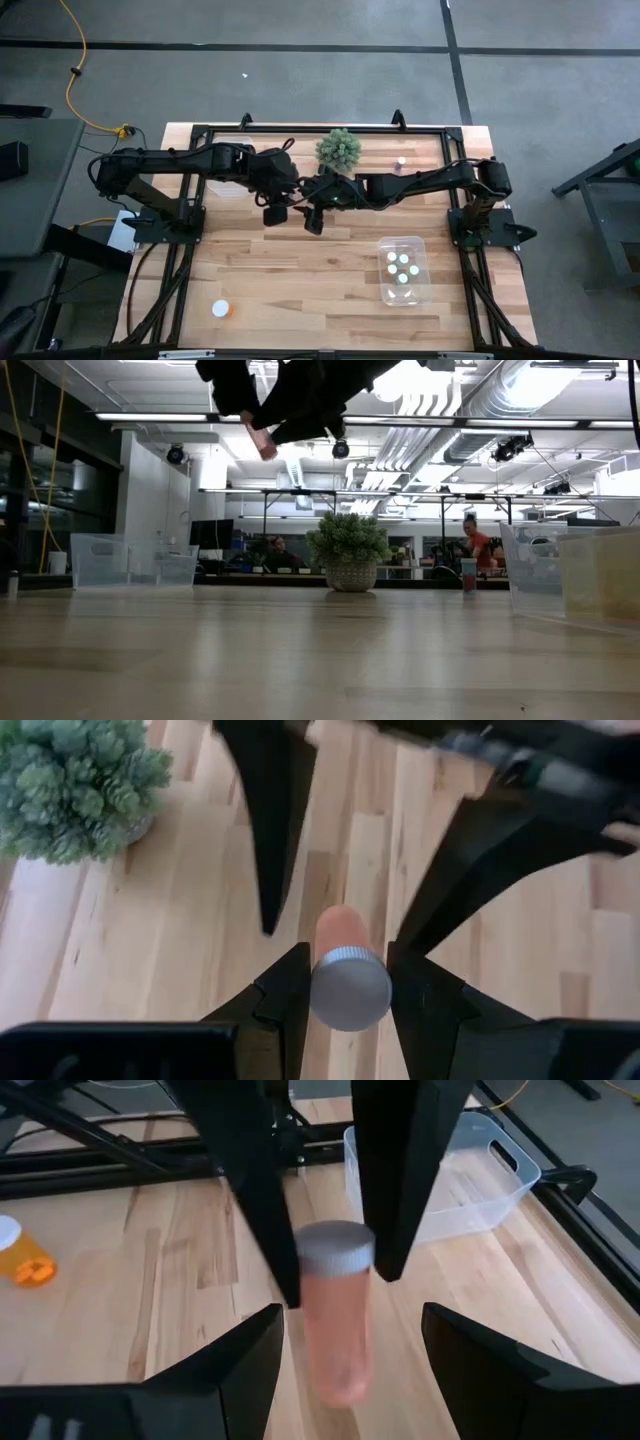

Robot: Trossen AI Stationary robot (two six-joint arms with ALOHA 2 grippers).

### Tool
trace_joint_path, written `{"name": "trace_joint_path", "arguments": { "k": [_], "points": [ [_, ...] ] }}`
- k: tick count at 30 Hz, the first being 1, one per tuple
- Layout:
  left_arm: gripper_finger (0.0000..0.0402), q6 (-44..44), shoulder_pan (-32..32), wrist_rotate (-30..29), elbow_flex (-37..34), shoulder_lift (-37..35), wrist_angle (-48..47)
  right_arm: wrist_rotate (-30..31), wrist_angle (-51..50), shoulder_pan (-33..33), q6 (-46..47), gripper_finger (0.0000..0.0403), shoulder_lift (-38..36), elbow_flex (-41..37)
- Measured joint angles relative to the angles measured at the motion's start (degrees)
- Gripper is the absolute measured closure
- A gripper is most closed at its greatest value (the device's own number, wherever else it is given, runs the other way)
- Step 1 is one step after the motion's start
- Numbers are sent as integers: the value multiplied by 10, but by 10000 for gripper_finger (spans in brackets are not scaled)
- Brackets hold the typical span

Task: Pick and place medicine bottles into bin by pill shape (circle, oval)
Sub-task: Put the pink tablet bottle into the right transparent bin

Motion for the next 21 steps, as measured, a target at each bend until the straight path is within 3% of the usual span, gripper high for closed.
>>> {"name": "trace_joint_path", "arguments": {
  "k": [9, 21],
  "points": [
    [298, -2, 0, 9, 0, 0, 35, -35, -10, 0, 0, 171, 0, 0],
    [298, -6, 0, 9, 0, 0, 35, -36, 20, 0, -9, 171, 0, 0]
  ]
}}
